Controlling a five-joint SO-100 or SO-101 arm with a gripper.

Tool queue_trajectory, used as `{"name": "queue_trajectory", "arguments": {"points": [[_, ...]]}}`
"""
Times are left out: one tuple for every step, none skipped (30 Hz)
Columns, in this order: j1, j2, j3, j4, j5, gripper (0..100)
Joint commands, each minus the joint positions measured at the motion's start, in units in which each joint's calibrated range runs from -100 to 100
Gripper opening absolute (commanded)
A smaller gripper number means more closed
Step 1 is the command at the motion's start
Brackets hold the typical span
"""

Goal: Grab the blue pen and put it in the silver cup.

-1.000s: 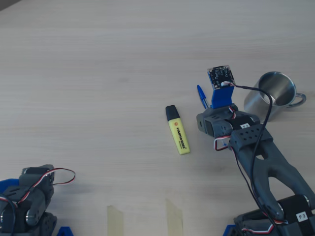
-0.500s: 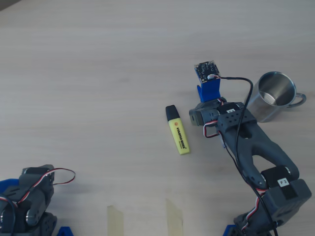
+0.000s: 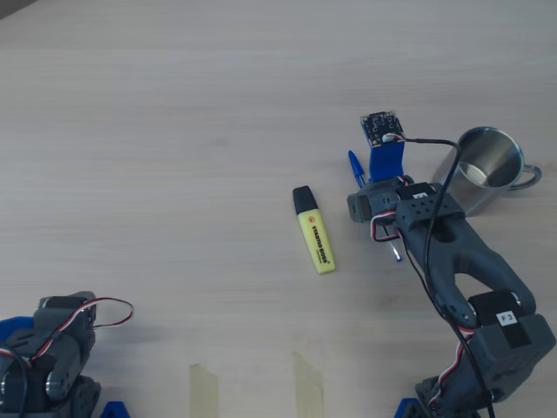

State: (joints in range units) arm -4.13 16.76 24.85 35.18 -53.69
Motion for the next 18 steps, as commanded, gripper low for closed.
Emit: {"name": "queue_trajectory", "arguments": {"points": [[1.42,-0.38,1.04,0.73,0.12,29],[1.42,-0.38,1.04,0.73,0.12,29],[1.42,-0.38,1.04,0.56,0.12,29],[1.33,-0.38,1.04,0.56,0.12,29],[1.25,-0.38,0.95,0.56,-0.04,27],[1.25,-0.38,1.04,0.73,-0.20,25],[1.33,-0.38,1.04,0.73,-0.20,22],[1.33,-0.38,1.04,0.73,-0.25,18],[1.33,-0.38,1.04,0.73,-0.25,15],[1.33,-0.38,1.04,0.73,-0.25,11],[1.33,-0.38,1.04,0.73,-0.25,8],[1.33,-0.38,1.13,0.73,-0.25,6],[1.33,-0.38,1.13,0.73,-0.30,3],[1.33,-0.38,1.13,0.73,-0.30,2],[1.33,-0.38,1.31,0.56,-0.30,2],[1.33,-0.38,1.31,0.47,-0.35,2],[1.33,-0.38,1.31,0.47,-0.35,2],[1.33,-0.38,1.31,0.47,-0.35,2]]}}
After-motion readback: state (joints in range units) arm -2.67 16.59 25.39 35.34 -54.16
